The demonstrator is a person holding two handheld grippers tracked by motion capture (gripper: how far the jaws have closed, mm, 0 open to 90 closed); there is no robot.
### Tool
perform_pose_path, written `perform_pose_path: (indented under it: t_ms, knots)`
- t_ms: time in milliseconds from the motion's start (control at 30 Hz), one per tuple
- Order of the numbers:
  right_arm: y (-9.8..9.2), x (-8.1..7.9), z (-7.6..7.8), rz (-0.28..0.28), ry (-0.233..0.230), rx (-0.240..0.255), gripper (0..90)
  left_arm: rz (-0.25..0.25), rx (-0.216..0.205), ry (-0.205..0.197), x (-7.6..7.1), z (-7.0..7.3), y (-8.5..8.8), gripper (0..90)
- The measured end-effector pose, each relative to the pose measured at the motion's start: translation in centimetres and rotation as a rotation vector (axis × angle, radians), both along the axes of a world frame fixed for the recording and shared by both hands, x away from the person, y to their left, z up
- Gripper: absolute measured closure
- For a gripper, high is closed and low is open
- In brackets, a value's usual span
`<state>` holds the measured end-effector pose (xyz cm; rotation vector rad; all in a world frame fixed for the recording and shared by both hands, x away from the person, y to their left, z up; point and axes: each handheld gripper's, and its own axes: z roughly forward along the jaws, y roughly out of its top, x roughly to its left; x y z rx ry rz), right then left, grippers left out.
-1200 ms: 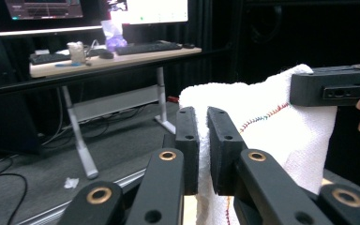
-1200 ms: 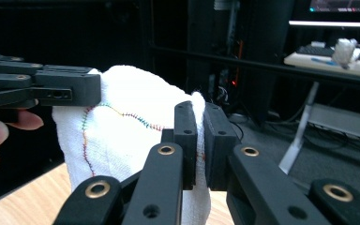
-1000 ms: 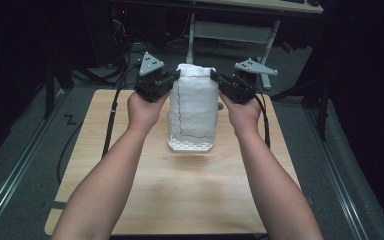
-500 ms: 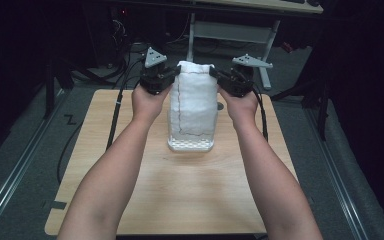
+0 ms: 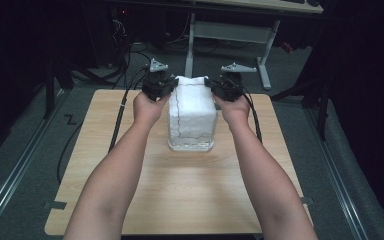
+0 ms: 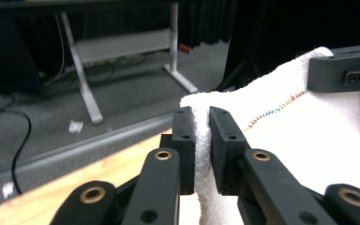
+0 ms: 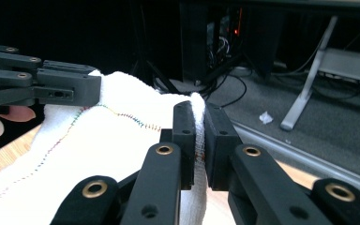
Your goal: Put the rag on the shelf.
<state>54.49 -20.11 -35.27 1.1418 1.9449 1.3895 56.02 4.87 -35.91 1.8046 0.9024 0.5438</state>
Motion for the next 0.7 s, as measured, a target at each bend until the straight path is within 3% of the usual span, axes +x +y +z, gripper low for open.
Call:
perform_pose_path:
  t_ms: [67,100,133,200,300,400,500,600,700]
  knots:
    - [0.1,0.2,-0.7,-0.003,0.019,0.001,84.6,-0.005,0.003,0.031,0.2,-0.6,0.1,80.3]
    - [0.2,0.3,-0.9,-0.004,0.026,-0.002,84.6,-0.012,-0.001,0.067,0.4,-1.0,0.2,79.8]
    - [0.4,0.4,-1.5,-0.007,0.044,-0.033,83.2,-0.01,0.008,0.084,0.6,-1.5,0.3,75.8]
    - [0.5,0.5,-1.6,-0.008,0.047,-0.038,81.5,-0.004,0.003,0.085,0.6,-1.6,0.5,73.5]
    - [0.5,0.4,-1.5,-0.002,0.048,-0.012,72.1,0.013,-0.033,0.075,0.5,-1.5,1.0,60.9]
    - [0.5,0.4,-1.3,-0.005,0.044,-0.011,68.9,0.019,-0.062,0.055,0.2,-1.1,1.3,57.1]
    - [0.4,0.2,-0.9,-0.022,0.04,-0.018,63.9,0.009,-0.067,0.046,-0.2,-0.7,1.4,55.1]
    - [0.5,0.0,-0.8,-0.035,0.026,-0.055,59.6,0.013,-0.068,0.024,-0.6,-0.3,1.7,51.4]
    - [0.3,-0.3,-0.7,-0.036,0.031,-0.054,55.0,0.018,-0.058,0.013,-1.1,-0.2,1.8,48.3]
